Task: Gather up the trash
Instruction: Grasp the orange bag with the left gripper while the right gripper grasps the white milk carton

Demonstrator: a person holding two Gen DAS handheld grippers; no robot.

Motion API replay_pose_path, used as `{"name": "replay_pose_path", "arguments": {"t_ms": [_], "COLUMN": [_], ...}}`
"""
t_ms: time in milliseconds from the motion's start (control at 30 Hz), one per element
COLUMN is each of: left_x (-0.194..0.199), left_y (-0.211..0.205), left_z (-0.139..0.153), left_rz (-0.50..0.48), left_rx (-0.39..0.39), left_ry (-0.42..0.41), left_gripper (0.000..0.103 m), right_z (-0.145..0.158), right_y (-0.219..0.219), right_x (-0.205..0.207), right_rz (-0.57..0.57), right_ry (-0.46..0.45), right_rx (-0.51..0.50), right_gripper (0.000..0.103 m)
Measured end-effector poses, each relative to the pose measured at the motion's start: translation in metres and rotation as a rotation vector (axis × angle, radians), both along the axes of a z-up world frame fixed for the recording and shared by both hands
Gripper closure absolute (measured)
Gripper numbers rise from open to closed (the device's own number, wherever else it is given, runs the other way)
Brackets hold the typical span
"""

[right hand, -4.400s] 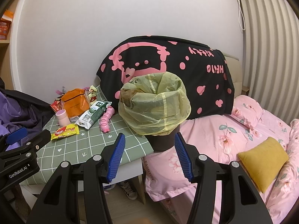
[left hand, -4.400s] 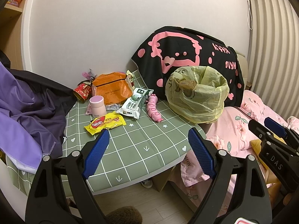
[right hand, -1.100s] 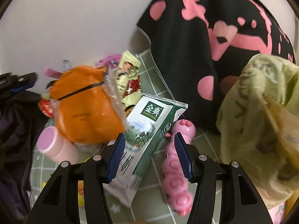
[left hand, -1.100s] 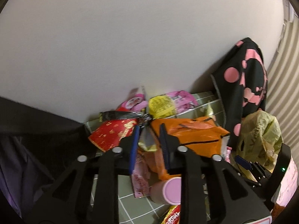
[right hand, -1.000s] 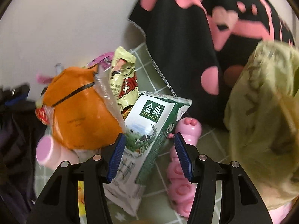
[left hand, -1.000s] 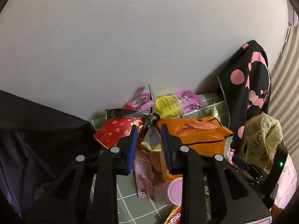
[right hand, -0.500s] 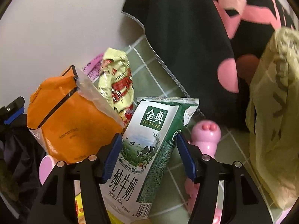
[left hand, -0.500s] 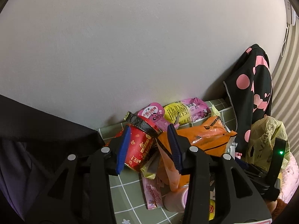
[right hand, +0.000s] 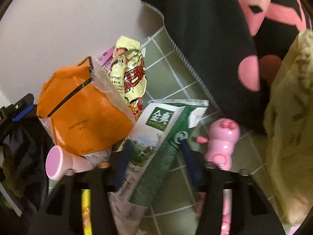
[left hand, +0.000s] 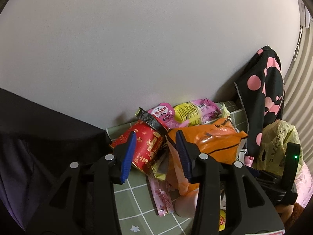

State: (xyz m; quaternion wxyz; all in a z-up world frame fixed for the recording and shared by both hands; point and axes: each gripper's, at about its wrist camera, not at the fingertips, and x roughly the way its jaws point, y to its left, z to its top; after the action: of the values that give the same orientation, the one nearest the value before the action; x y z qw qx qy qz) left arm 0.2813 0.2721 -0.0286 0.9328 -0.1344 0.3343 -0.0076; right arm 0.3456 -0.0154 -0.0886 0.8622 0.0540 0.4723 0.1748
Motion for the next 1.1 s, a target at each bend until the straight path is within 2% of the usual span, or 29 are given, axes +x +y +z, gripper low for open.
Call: {"name": "replay_pose_path", "arguments": {"t_ms": [33, 67, 200, 300, 467, 500, 567, 600, 633, 733, 900, 1000, 1100], "left_x": [0.0, 0.001, 0.01, 0.016, 0.026, 0.028, 0.031, 0.032, 0.032, 0.028, 0.018, 0.018, 0.018], "left_y": [-0.003, -0.005, -0.023, -0.033, -0.053, -0.055, -0.058, -0.058, -0.057, -0.051, -0.036, -0.029, -0.026], "left_z": [0.0, 0.0, -0.007, -0.016, -0.029, -0.03, -0.03, -0.029, -0.026, -0.014, 0.014, 0.021, 0.022], "left_rz": [-0.016, -0.032, -0.116, -0.116, -0.133, -0.132, -0.125, -0.127, -0.125, -0.117, -0.077, -0.064, -0.055], "left_rx": [-0.009, -0.014, -0.021, -0.032, -0.024, -0.017, -0.006, -0.004, -0.008, -0.026, -0.049, -0.067, -0.043], "left_ry": [0.0, 0.0, 0.032, 0.079, 0.157, 0.168, 0.184, 0.189, 0.187, 0.157, 0.083, 0.066, 0.068], "left_gripper": [0.063, 0.062, 0.057, 0.057, 0.057, 0.058, 0.082, 0.083, 0.085, 0.089, 0.089, 0.089, 0.089], "right_z": [0.002, 0.004, 0.009, 0.003, 0.017, 0.018, 0.018, 0.02, 0.02, 0.018, 0.031, 0.032, 0.025], "right_y": [-0.003, -0.008, -0.021, -0.019, -0.028, -0.028, -0.021, -0.023, -0.026, -0.027, -0.022, -0.013, -0.002], "right_x": [-0.002, -0.004, -0.009, -0.02, -0.035, -0.029, -0.036, -0.039, -0.04, -0.035, -0.036, -0.039, -0.037], "right_rz": [0.006, 0.009, 0.011, 0.01, 0.008, 0.005, -0.006, -0.011, -0.016, -0.034, -0.047, -0.044, -0.035], "right_ry": [0.0, 0.005, 0.007, -0.002, -0.006, -0.02, -0.059, -0.063, -0.061, -0.054, -0.069, -0.06, -0.042], "right_rx": [-0.018, -0.022, -0.03, -0.036, -0.046, -0.039, -0.014, -0.004, 0.004, -0.012, -0.047, -0.041, -0.057], "right_gripper": [0.087, 0.088, 0.089, 0.093, 0.093, 0.092, 0.083, 0.067, 0.061, 0.061, 0.061, 0.061, 0.061]}}
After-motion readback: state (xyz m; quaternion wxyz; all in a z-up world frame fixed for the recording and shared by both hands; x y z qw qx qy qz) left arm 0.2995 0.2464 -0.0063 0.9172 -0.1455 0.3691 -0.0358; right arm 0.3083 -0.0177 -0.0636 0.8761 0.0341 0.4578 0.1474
